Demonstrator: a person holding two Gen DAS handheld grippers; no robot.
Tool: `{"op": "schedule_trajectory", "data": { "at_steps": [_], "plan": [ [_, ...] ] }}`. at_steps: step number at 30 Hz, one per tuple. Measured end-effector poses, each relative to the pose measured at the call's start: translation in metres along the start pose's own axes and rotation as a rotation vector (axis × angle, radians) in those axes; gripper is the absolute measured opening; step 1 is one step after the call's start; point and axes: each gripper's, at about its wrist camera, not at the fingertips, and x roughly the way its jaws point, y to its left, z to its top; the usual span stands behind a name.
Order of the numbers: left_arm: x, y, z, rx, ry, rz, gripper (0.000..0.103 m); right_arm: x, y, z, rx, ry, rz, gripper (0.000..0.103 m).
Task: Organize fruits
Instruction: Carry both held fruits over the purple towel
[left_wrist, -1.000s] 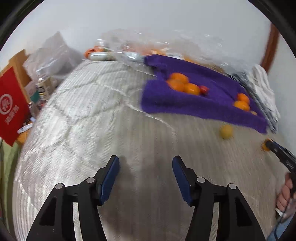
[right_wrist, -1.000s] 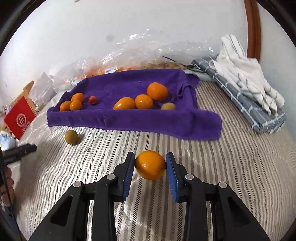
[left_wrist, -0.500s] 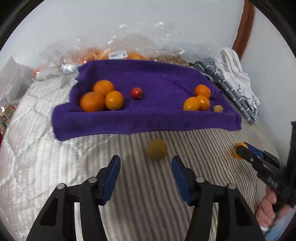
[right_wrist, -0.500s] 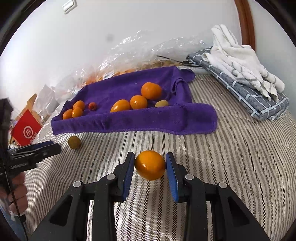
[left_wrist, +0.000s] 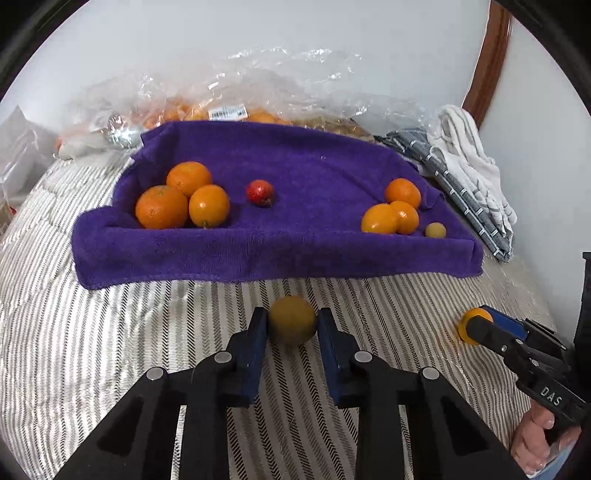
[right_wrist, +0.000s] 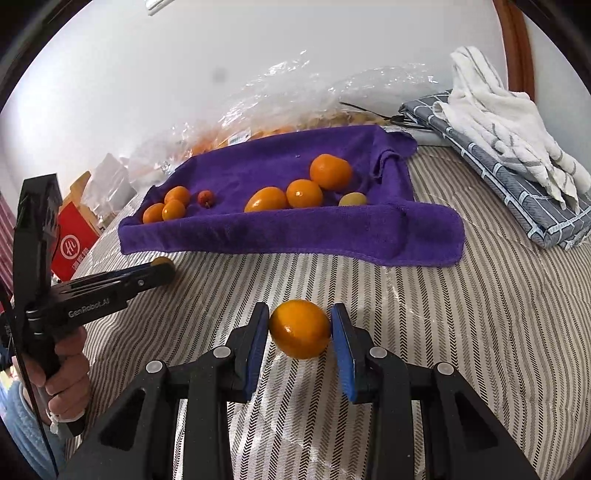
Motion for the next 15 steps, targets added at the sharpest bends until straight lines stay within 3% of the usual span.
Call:
{"op": "schedule_trajectory", "data": {
  "at_steps": [7,15],
  "plan": [
    [-0.02,0.009,0.0,-0.011,-0.055,0.023,0.026,-0.002,-0.004,0.0,0.024,-0.008,-0.029,0.034],
    [-0.034,0.039,-0.004,-0.126,-0.081,0.028,0.026,0.002,0.001,0.001,0.0,0.006,-0.057,0.034]
  ]
}}
